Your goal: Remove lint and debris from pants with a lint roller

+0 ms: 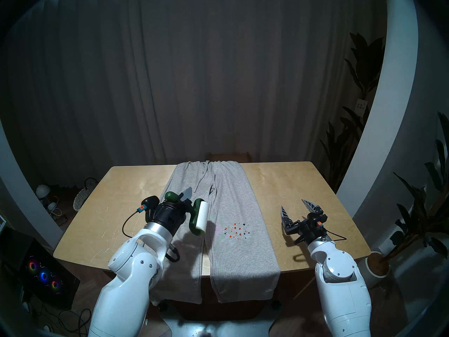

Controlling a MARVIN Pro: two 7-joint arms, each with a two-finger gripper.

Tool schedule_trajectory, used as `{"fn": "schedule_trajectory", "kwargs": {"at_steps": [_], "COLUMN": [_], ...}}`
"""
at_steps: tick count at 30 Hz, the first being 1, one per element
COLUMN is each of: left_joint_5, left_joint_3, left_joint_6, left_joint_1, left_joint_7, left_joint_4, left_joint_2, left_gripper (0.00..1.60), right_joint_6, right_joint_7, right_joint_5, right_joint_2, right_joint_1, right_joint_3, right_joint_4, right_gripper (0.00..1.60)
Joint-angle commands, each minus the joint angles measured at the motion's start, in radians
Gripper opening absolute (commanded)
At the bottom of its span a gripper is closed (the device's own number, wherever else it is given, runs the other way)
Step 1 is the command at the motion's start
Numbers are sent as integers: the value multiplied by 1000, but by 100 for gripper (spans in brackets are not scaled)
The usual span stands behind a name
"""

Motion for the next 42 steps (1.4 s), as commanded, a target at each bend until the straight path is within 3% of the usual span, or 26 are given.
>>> {"fn": "schedule_trajectory", "kwargs": {"at_steps": [1,12,27,42], "left_joint_5": [43,76,104,86], "left_joint_3": [149,287,455,590], "left_joint_6": [-54,-116,-191,-350], "left_joint_1": [-119,-224,-361,-495], "left_joint_7": [88,245,373,571], "left_joint_4": [9,93,208,364], "left_joint_2": [27,35,23,-34], "left_gripper": [0,0,0,0], "right_joint_6": [6,14,4,-2], "right_joint_7": [69,157,258,332], "right_joint_5": [15,38,78,89], "right_joint_2": [43,84,108,127], "right_joint_1": [28,72,99,117], "right_joint_3": [-18,-36,-65,-97], "right_joint_4": [6,77,123,153], "right_gripper": [160,160,160,160]}}
